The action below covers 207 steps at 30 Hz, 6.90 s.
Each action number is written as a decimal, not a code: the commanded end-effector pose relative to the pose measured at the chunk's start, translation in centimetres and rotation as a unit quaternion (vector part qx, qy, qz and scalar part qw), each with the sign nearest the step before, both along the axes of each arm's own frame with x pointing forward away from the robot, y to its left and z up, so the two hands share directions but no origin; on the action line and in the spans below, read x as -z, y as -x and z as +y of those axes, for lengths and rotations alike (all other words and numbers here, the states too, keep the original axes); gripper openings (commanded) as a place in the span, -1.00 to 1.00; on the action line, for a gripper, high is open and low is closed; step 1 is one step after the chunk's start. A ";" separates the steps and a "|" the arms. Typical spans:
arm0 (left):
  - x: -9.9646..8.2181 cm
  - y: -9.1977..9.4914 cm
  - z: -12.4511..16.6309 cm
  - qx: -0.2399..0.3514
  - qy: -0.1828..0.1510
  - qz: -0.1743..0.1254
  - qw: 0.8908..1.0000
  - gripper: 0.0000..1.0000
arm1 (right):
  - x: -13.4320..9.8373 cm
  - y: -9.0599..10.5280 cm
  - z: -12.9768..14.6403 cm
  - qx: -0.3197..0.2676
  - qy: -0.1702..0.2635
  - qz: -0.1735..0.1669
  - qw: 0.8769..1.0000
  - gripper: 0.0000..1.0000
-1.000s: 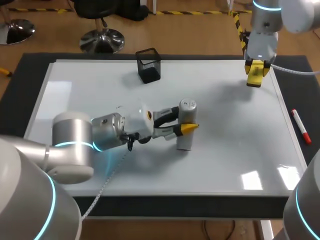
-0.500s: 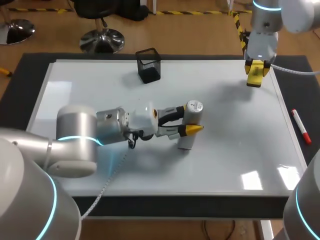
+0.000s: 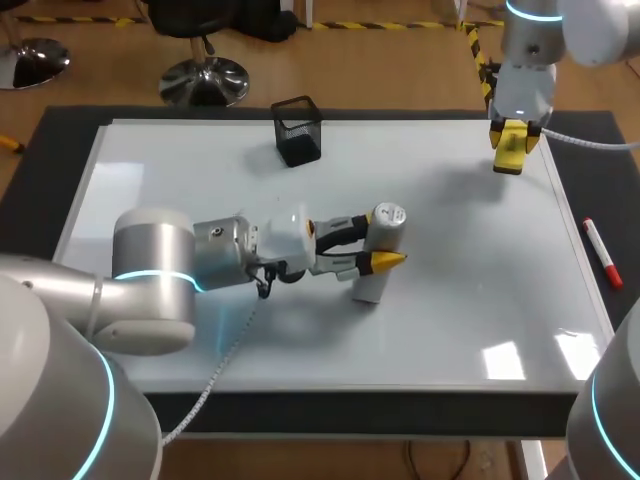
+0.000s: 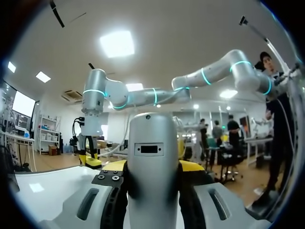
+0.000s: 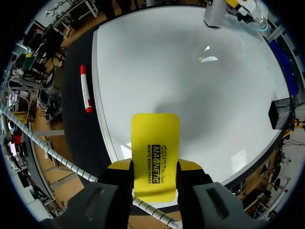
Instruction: Pick up the inspection probe, press it on each red-marked spot on the whiteboard one by one, put down the probe, pick up the eraser, and wipe off all the red marks.
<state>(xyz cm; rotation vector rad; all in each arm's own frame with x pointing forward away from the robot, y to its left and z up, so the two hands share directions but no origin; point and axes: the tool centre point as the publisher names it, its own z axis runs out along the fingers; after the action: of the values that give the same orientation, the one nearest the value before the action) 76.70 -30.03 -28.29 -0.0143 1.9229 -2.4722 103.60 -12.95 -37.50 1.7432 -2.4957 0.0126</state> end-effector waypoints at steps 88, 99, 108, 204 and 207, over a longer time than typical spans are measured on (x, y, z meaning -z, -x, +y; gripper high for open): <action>-3.2 -0.1 2.4 -0.023 0.002 -0.031 0.999 -1.00 | -0.1 -0.1 -0.1 -0.001 0.001 0.001 1.000 -1.00; -5.3 -3.4 6.2 -0.073 0.001 -0.048 0.996 -1.00 | -0.1 -0.1 -0.1 -0.001 0.001 0.001 1.000 -1.00; -5.8 -7.0 10.9 -0.134 -0.002 -0.038 0.990 -1.00 | -0.1 -0.1 -0.1 -0.001 0.001 0.001 1.000 -1.00; -4.5 -20.7 27.2 -0.262 0.020 0.006 0.965 -1.00 | -1.9 6.1 13.0 -0.157 -0.004 -0.020 0.987 -1.00; -4.5 -20.7 27.2 -0.262 0.020 0.006 0.965 -1.00 | -2.0 7.3 14.6 -0.172 -0.011 -0.024 0.985 -1.00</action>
<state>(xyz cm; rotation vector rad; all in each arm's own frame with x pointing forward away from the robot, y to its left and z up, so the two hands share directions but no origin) 97.35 -2.82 -23.83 -0.4723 1.6039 -2.1491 97.59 1.13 -35.88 2.1634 -2.1847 -0.0011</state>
